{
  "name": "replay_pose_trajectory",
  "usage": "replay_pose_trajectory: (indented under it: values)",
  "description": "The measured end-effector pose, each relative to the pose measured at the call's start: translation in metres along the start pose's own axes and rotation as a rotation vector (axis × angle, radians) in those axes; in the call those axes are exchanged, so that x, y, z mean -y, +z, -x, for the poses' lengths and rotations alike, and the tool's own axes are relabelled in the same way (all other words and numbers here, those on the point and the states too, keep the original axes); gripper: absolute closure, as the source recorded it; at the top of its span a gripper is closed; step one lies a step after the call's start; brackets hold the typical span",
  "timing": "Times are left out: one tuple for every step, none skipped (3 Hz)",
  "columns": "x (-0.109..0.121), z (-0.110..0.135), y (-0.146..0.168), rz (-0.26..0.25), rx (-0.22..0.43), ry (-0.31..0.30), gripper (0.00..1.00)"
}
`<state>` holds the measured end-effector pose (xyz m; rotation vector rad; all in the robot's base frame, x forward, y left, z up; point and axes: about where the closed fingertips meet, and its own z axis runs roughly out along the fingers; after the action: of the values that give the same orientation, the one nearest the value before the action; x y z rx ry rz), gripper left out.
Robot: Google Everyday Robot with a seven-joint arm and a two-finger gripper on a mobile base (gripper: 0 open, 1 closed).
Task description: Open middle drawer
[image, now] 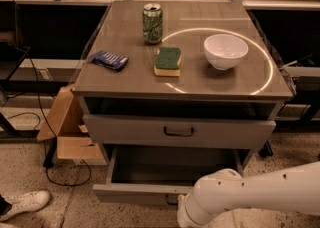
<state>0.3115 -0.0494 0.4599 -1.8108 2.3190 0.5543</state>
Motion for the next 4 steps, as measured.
replay_pose_trajectory:
  values:
    - [0.009, 0.013, 0.004, 0.011, 0.005, -0.039, 0.0]
    - [0.017, 0.028, 0.016, 0.031, 0.0, -0.079, 0.0]
    - [0.02, 0.027, 0.019, 0.035, -0.005, -0.081, 0.0]
    - [0.024, 0.014, 0.018, 0.032, -0.017, -0.06, 0.0]
